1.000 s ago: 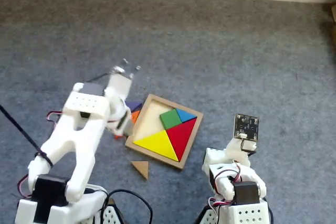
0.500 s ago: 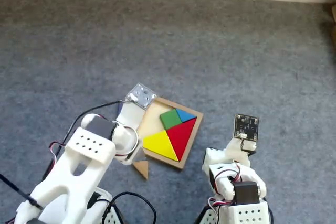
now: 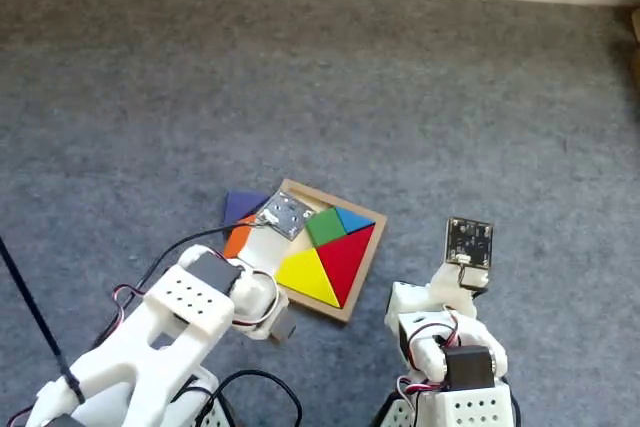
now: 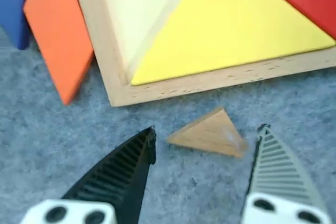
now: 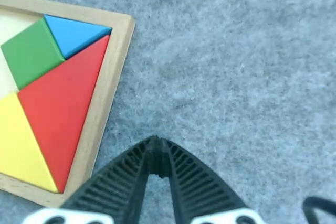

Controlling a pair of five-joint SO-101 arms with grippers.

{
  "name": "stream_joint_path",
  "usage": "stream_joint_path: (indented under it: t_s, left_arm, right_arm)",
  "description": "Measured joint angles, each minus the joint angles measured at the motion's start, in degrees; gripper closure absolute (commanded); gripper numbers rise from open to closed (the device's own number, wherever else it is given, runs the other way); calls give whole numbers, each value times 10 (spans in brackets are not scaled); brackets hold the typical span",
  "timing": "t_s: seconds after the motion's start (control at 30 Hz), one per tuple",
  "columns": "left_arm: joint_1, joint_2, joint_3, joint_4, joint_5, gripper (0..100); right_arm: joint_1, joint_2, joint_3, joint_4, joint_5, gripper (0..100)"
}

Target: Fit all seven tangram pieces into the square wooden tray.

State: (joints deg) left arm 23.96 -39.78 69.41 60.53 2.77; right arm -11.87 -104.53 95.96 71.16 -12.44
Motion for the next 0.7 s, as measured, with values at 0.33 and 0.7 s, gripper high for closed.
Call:
stream_joint_path:
  t_s: [0.33, 0.7]
  left_arm:
    - [-1, 107, -23, -14, 3, 806]
    - [-93, 246, -124, 15, -35, 818]
  right_arm:
    - [0, 0, 0, 0, 0, 992]
    - [0, 0, 0, 0, 0, 992]
